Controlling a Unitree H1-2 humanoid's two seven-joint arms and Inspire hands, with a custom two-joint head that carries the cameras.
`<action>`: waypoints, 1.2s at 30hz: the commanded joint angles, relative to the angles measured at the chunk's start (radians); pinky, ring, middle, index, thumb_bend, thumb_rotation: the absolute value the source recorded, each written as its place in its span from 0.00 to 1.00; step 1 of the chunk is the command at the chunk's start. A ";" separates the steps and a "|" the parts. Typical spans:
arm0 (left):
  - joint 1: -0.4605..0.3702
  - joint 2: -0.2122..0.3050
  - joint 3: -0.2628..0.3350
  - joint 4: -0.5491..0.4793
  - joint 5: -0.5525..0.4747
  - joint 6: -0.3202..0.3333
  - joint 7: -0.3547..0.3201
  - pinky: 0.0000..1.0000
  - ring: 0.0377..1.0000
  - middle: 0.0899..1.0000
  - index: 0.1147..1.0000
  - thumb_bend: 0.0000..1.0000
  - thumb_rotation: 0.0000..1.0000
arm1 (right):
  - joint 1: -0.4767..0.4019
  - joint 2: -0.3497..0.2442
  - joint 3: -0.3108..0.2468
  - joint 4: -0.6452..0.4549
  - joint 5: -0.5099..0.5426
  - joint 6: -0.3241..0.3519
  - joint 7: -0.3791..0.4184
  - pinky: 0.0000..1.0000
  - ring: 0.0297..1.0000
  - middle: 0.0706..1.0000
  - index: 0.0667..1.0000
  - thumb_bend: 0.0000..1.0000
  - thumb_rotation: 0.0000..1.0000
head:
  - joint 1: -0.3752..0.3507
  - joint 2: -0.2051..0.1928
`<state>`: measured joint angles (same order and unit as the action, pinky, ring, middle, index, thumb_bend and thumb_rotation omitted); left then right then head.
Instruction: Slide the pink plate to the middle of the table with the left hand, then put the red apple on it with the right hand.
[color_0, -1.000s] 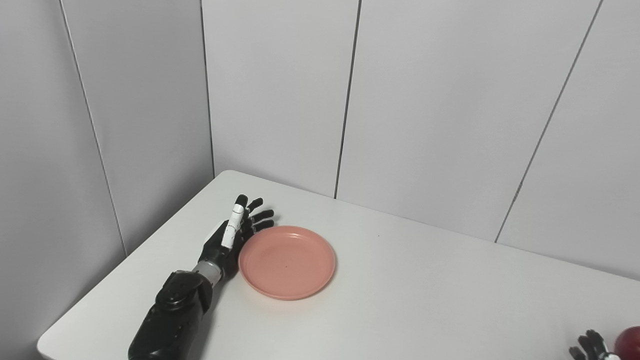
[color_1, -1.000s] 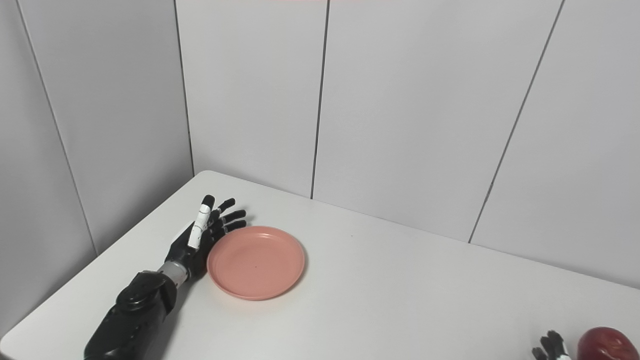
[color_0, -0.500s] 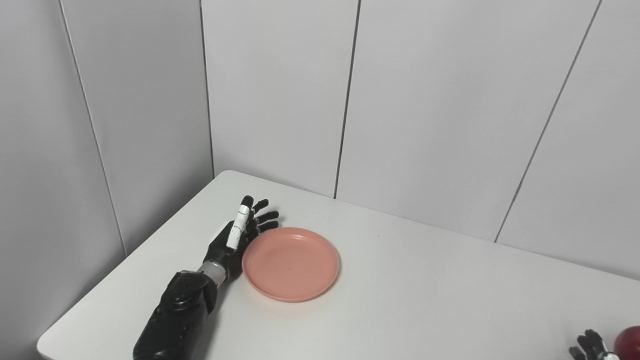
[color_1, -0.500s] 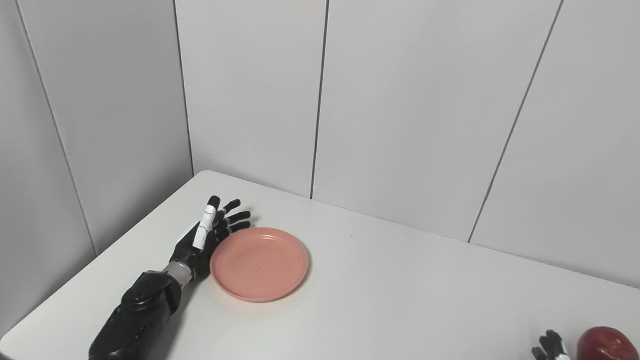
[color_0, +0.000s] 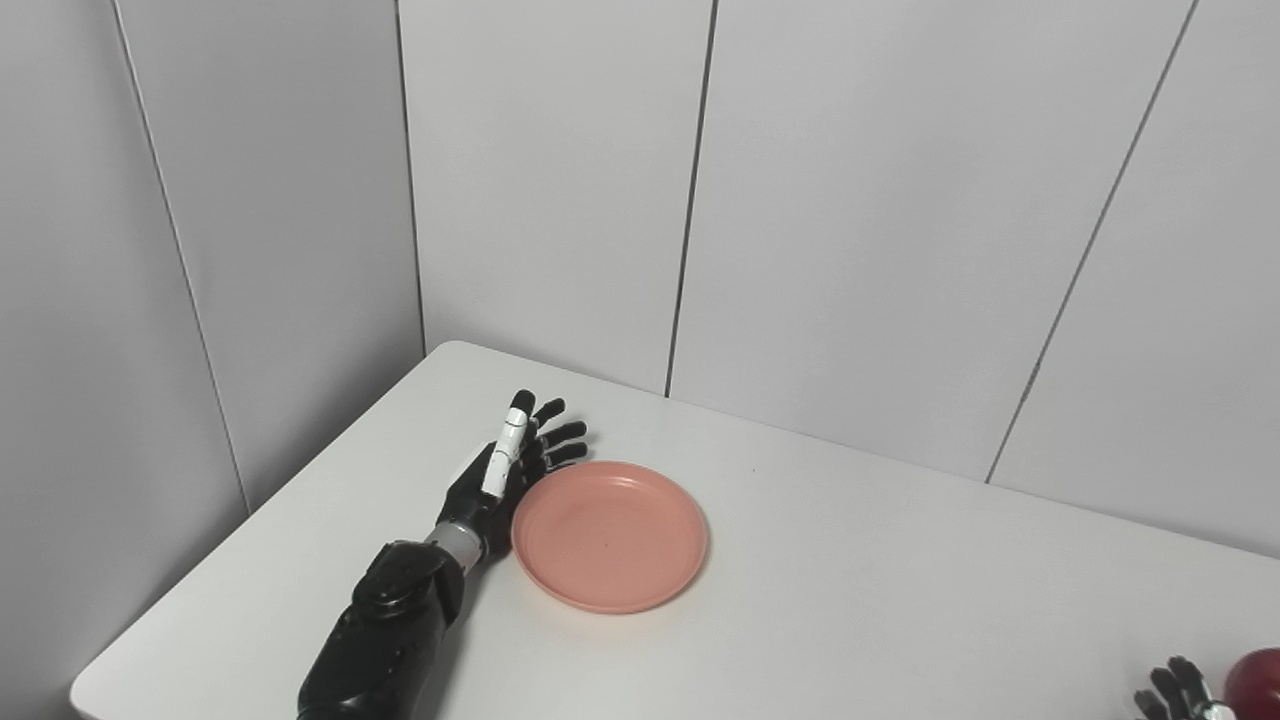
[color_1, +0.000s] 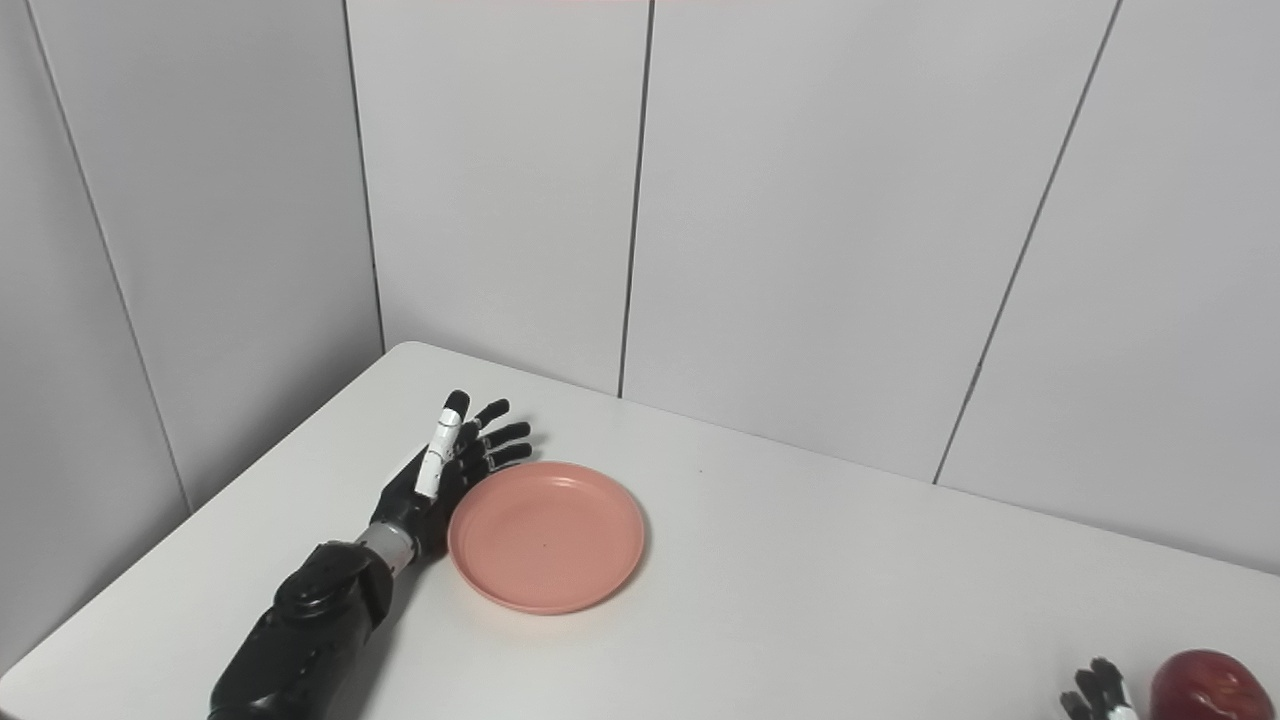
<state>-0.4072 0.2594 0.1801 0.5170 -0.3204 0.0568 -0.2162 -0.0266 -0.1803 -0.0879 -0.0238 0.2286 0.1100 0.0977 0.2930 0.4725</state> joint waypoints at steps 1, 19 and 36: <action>-0.007 -0.017 -0.010 0.024 0.006 0.035 -0.001 0.85 0.84 0.85 0.91 0.69 1.00 | 0.012 0.006 0.019 0.001 -0.004 0.057 0.015 1.00 0.98 0.98 0.99 0.74 1.00 | -0.001 0.003; -0.009 -0.059 -0.046 0.004 0.029 0.055 0.001 0.82 0.81 0.81 0.89 0.73 1.00 | 0.012 0.010 0.021 -0.002 -0.007 0.058 0.011 1.00 0.98 0.98 0.99 0.75 1.00 | -0.007 0.009; -0.001 -0.118 -0.086 -0.067 0.062 0.163 0.053 0.77 0.79 0.79 0.85 0.74 1.00 | 0.012 0.012 0.025 -0.002 -0.019 0.055 0.008 0.99 0.97 0.98 0.98 0.74 1.00 | -0.022 0.022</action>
<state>-0.4152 0.1539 0.1046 0.4351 -0.2685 0.1488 -0.1738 -0.0260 -0.1779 -0.0829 -0.0271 0.2155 0.1100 0.0938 0.2716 0.4939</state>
